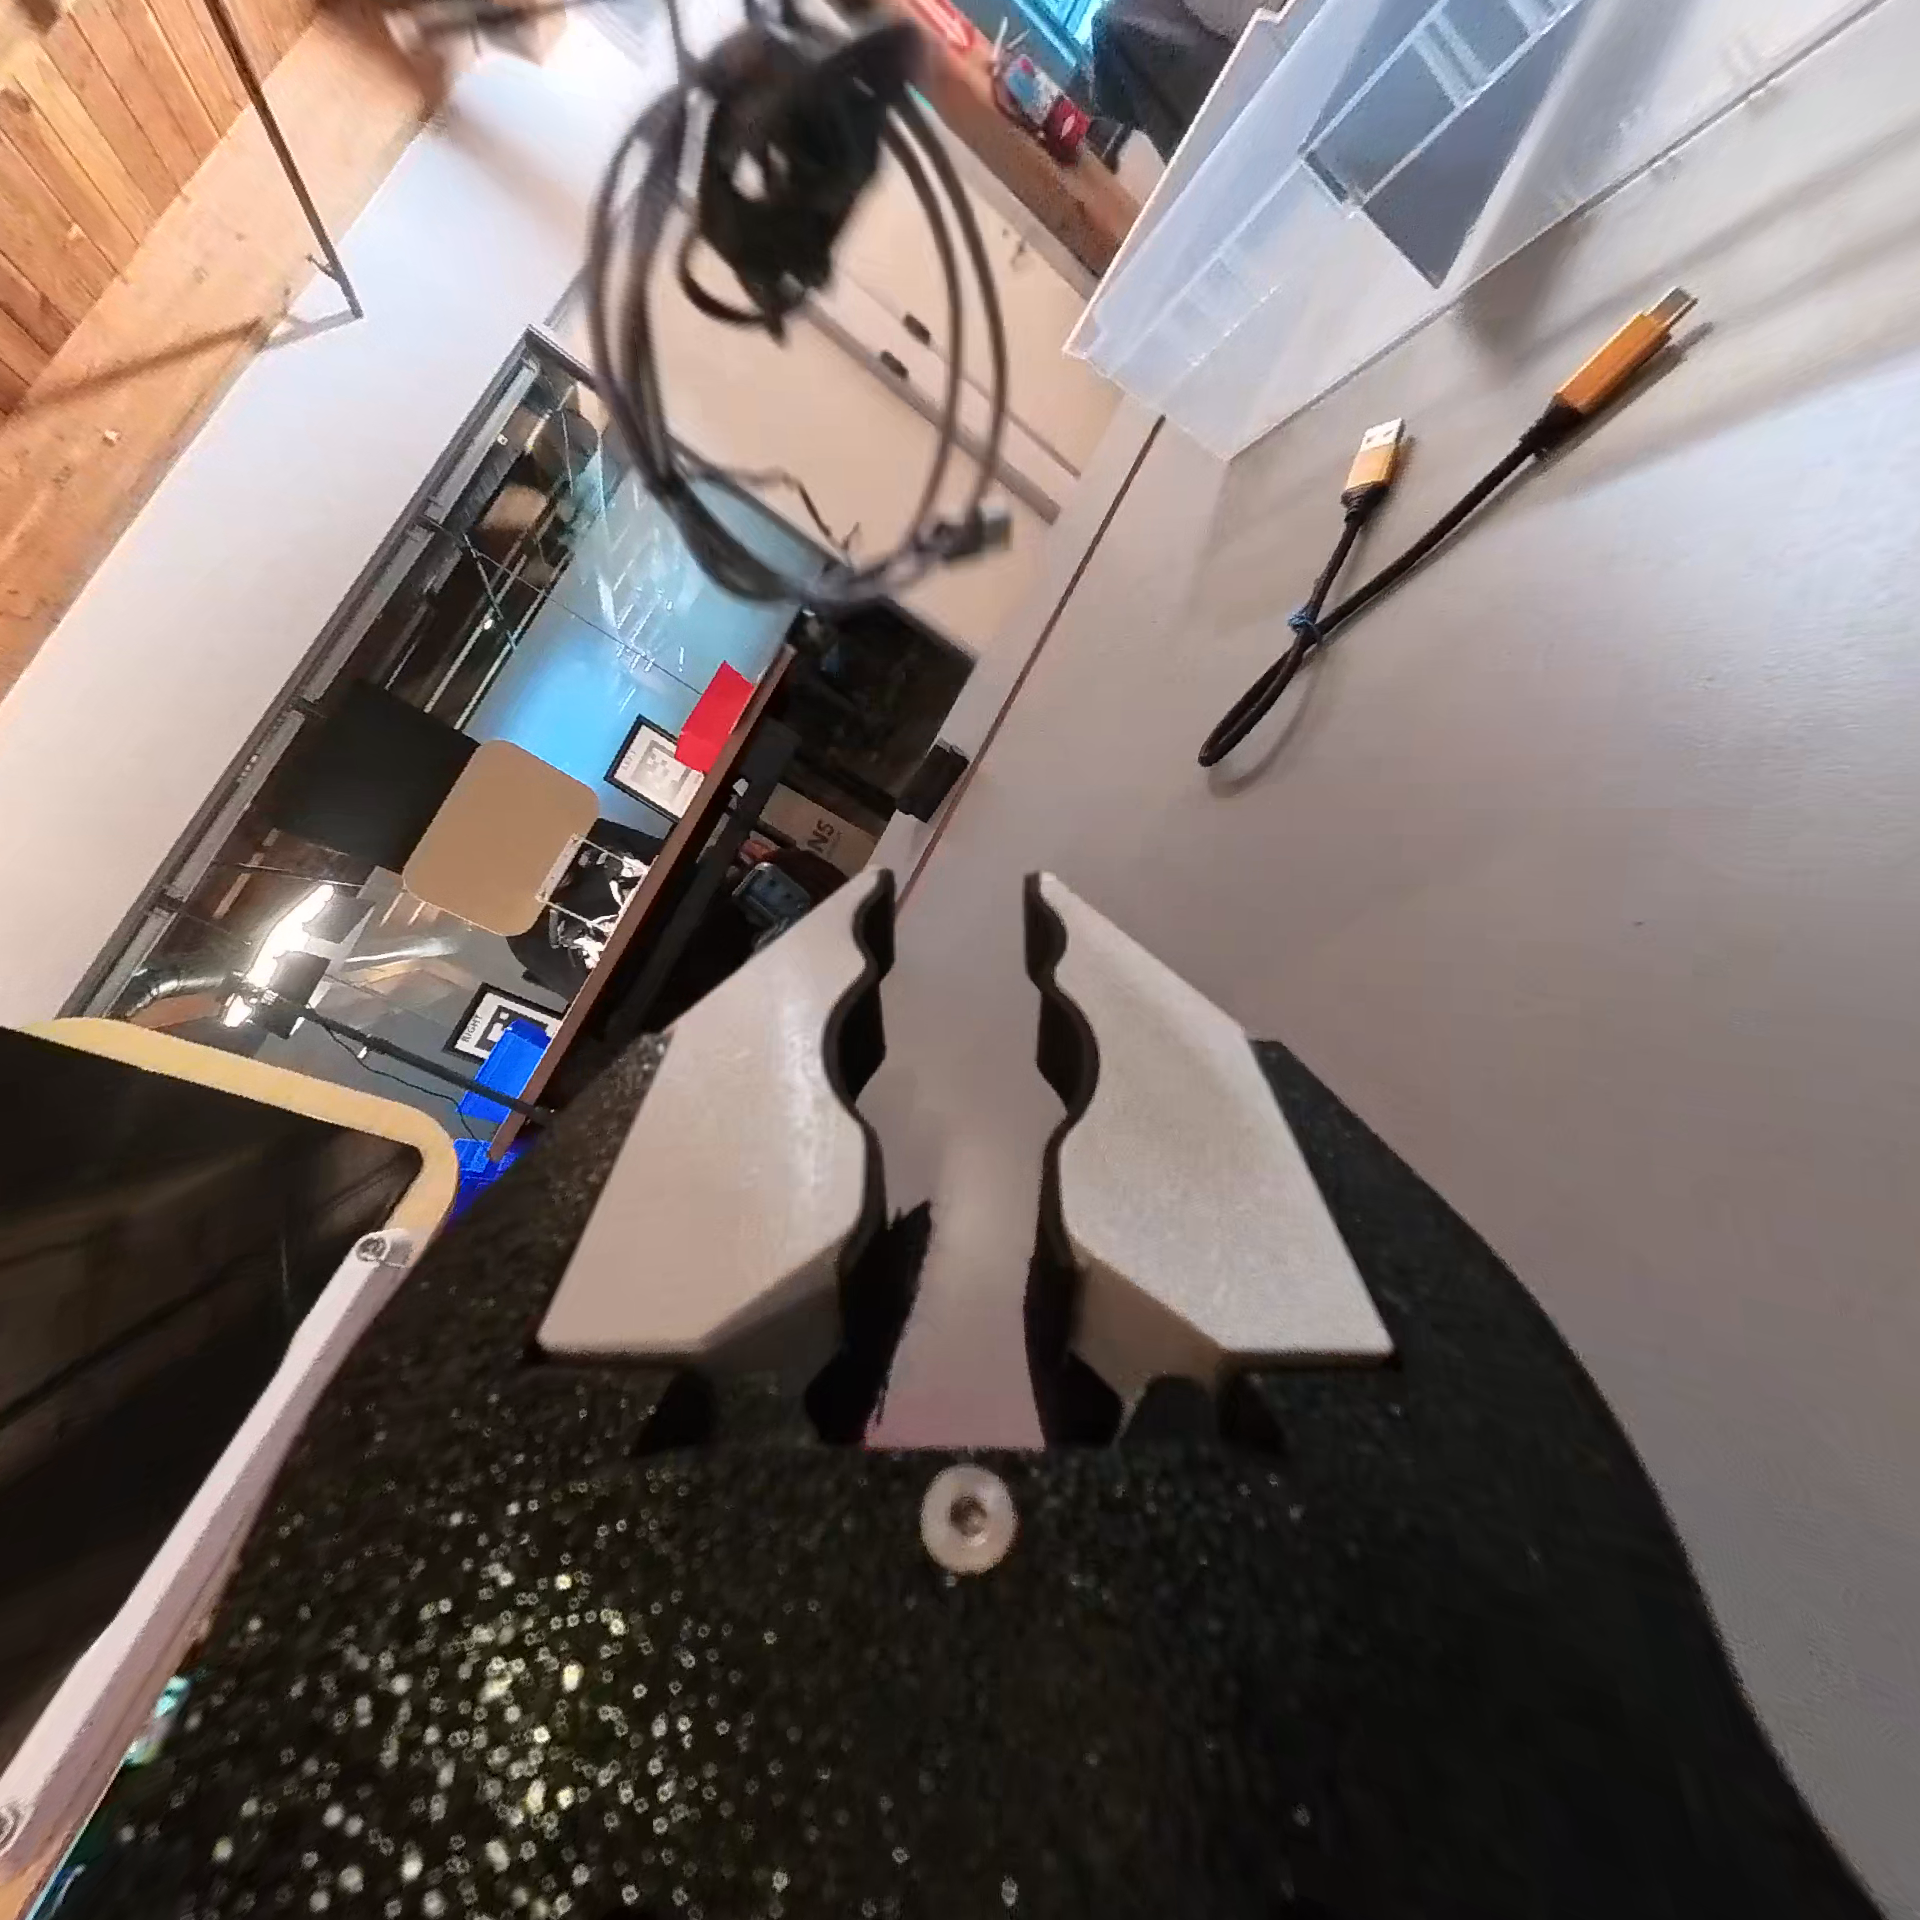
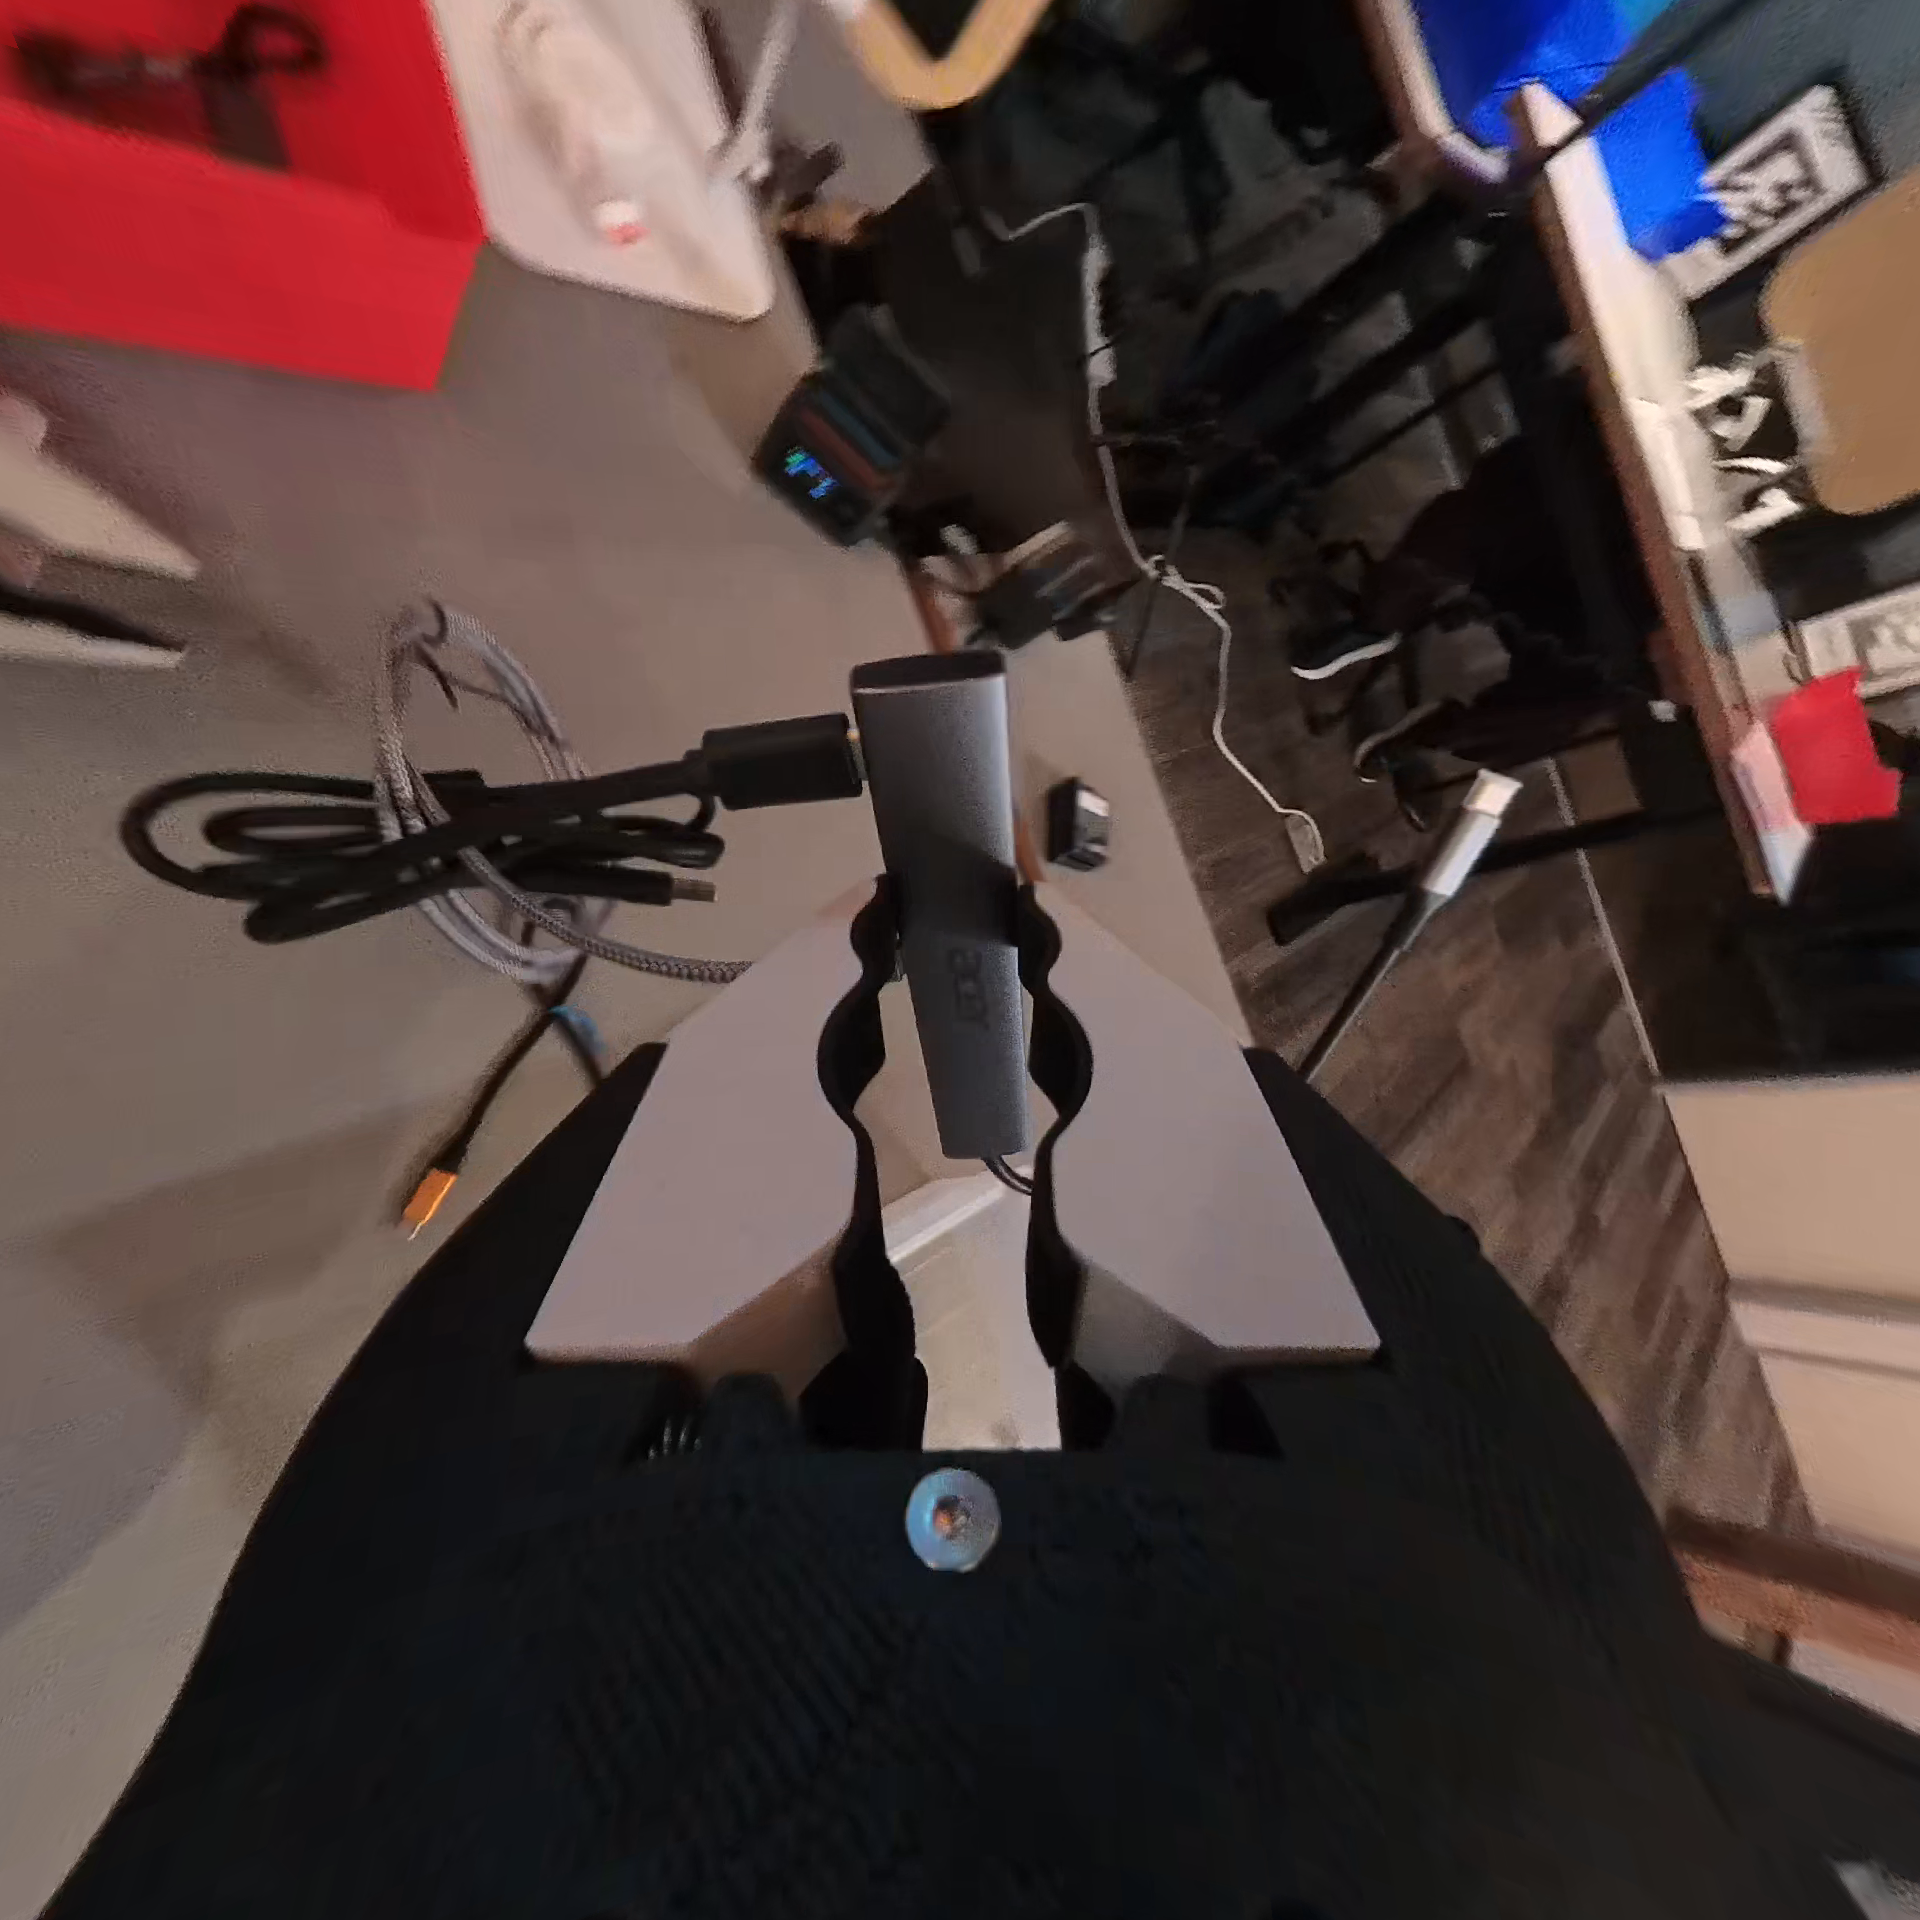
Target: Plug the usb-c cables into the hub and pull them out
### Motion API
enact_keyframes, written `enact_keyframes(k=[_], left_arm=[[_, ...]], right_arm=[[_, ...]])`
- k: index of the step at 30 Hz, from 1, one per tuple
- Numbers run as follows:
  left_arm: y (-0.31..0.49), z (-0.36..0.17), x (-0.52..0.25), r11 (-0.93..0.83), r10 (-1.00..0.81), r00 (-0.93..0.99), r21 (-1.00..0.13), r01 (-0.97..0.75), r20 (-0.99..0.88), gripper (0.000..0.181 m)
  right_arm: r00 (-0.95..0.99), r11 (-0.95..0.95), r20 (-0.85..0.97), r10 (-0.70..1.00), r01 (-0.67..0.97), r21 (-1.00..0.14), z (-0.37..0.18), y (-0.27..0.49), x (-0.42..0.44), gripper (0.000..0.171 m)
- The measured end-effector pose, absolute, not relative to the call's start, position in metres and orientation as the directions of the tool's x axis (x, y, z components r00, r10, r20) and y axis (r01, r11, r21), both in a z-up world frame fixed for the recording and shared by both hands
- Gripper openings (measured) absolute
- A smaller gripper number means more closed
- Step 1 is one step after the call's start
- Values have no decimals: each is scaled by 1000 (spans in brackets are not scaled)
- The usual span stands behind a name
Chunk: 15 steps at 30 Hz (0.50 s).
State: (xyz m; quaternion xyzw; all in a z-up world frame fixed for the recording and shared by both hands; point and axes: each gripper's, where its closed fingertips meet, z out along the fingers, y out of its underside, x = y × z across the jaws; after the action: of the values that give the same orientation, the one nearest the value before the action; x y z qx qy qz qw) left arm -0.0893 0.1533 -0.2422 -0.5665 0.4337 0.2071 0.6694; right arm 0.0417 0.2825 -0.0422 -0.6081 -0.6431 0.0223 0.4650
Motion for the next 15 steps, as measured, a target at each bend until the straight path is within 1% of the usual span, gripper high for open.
enact_keyframes(k=[3, 6, 11, 15], left_arm=[[156, -245, -88, 259, -230, 537, -583, -770, -812, 22], [157, -248, -89, 247, -239, 539, -587, -771, -808, 22], [160, -249, -89, 239, -250, 542, -594, -768, -802, 21], [160, -250, -89, 240, -259, 537, -592, -770, -803, 20]], right_arm=[[304, 204, 575, 759, 729, -654, -1, 305, 69, 22], [412, 149, 613, 675, 737, -659, 27, 332, 106, 22], [499, 42, 665, 556, 782, -621, 39, 370, 168, 22], [501, -37, 759, 415, 843, -537, 45, 400, 221, 22]])
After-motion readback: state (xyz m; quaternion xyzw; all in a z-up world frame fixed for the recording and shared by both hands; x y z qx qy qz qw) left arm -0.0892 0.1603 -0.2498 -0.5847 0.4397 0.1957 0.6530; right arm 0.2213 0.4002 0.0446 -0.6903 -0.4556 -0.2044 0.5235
